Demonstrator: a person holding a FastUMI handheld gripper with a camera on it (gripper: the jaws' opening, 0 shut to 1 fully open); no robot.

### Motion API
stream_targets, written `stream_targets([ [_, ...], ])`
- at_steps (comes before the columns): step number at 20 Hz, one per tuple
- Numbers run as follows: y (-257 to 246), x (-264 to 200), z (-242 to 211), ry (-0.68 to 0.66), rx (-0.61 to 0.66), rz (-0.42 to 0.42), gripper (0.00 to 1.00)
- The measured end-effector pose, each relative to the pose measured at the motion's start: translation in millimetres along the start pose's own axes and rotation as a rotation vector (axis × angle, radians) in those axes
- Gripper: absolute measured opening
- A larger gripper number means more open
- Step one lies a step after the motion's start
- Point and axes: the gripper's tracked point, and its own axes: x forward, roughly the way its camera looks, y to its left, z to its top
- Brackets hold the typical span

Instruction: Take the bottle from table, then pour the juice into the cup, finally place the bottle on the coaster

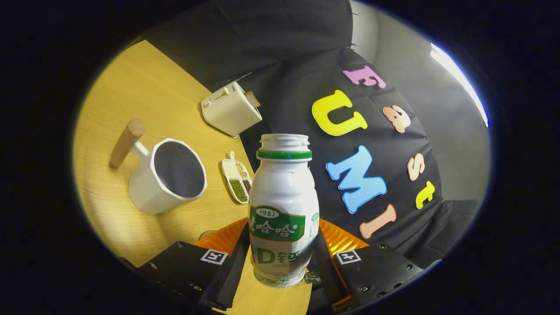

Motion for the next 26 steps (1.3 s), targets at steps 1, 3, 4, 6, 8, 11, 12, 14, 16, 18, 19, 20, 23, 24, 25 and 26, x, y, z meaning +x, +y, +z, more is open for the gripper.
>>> stream_targets([
  [1, 0, 0, -1, 0.001, 0.026, -0.001, 0.75],
  [3, -1, 1, -2, -0.002, 0.055, -0.005, 0.75],
  [4, -1, 0, -4, 0.000, 0.071, -0.005, 0.75],
  [6, -3, -3, -8, -0.008, 0.116, -0.014, 0.75],
  [8, -6, -3, -7, -0.025, 0.195, -0.015, 0.75],
  [11, -3, -1, -7, -0.037, 0.328, 0.005, 0.75],
  [12, -4, 0, -7, -0.041, 0.368, 0.007, 0.75],
  [14, -3, 0, -8, -0.057, 0.444, 0.016, 0.75],
  [16, -7, 1, -11, -0.069, 0.517, 0.021, 0.75],
  [18, -4, 2, -12, -0.072, 0.604, 0.048, 0.74],
  [19, -3, 3, -14, -0.070, 0.649, 0.066, 0.75],
  [20, -2, 4, -15, -0.068, 0.690, 0.077, 0.75],
  [23, -1, 8, -21, -0.070, 0.800, 0.104, 0.75],
  [24, -2, 9, -22, -0.075, 0.839, 0.113, 0.75],
  [25, -1, 10, -24, -0.074, 0.871, 0.118, 0.75],
  [26, -1, 12, -28, -0.067, 0.891, 0.122, 0.75],
])
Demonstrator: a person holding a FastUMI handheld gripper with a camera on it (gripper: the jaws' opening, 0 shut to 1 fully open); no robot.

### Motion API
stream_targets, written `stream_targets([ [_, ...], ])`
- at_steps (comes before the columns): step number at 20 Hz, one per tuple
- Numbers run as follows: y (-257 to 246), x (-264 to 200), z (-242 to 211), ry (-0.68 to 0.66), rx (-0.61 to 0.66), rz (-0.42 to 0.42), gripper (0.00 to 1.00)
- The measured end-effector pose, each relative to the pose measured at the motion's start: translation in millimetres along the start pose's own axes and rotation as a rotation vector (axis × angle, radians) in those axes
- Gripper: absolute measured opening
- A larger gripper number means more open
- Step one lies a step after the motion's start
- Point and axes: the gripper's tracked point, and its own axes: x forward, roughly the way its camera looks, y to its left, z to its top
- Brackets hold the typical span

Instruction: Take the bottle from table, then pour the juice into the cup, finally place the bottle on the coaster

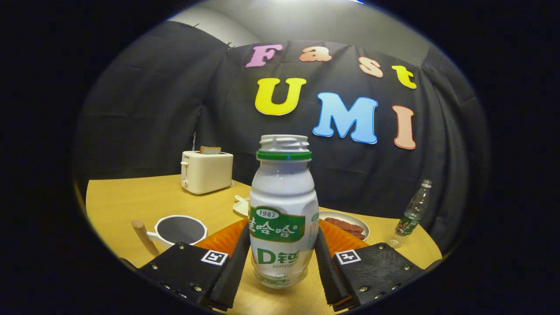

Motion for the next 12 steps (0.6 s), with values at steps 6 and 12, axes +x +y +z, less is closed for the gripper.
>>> stream_targets([
  [6, -6, 10, -7, 0.003, 0.071, 0.023, 0.74],
  [12, -15, 19, -11, -0.001, 0.066, 0.012, 0.74],
])
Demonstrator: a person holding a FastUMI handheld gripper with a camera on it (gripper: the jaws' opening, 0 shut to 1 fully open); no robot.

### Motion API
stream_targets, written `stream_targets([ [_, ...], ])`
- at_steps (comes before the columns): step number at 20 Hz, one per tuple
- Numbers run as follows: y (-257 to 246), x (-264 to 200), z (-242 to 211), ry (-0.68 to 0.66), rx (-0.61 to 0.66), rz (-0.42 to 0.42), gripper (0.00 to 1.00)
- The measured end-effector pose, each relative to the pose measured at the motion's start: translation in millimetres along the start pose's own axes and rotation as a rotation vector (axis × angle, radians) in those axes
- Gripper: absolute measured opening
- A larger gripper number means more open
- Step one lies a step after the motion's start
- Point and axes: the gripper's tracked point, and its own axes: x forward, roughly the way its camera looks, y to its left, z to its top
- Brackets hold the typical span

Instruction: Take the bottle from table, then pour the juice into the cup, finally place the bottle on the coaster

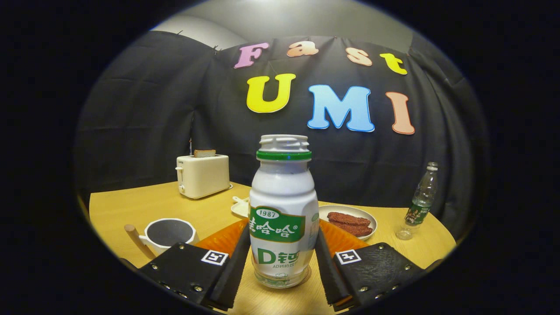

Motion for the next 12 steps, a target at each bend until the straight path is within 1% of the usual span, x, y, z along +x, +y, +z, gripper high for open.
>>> stream_targets([
  [6, -8, 18, -14, 0.023, 0.001, -0.022, 0.74],
  [8, -7, 24, -16, 0.025, 0.025, -0.021, 0.75],
  [12, -6, 33, -24, 0.036, 0.015, -0.020, 0.75],
])
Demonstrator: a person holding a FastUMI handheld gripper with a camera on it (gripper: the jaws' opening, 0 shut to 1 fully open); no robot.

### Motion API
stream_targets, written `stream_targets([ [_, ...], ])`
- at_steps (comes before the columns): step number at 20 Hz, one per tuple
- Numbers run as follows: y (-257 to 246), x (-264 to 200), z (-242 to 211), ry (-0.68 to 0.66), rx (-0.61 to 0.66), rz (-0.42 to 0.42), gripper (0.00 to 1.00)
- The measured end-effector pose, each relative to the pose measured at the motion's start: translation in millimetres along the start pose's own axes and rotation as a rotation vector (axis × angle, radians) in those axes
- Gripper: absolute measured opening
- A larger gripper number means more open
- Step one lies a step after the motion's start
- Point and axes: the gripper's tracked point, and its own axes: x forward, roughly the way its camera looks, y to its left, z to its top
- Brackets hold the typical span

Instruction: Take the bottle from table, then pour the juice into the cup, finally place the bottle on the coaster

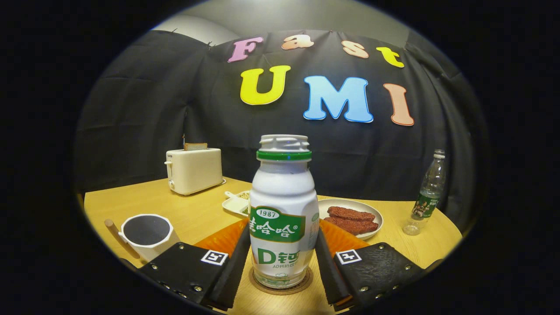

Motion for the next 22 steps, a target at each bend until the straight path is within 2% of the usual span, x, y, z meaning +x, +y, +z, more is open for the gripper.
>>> stream_targets([
  [9, -1, 7, -10, 0.003, 0.018, 0.000, 0.75],
  [14, -2, 6, -10, 0.006, 0.018, -0.006, 0.79],
  [15, -2, 6, -11, 0.005, 0.017, -0.009, 0.82],
  [17, -2, 4, -7, -0.003, 0.016, -0.012, 1.00],
  [22, -2, -3, 8, -0.028, 0.007, -0.024, 0.99],
])
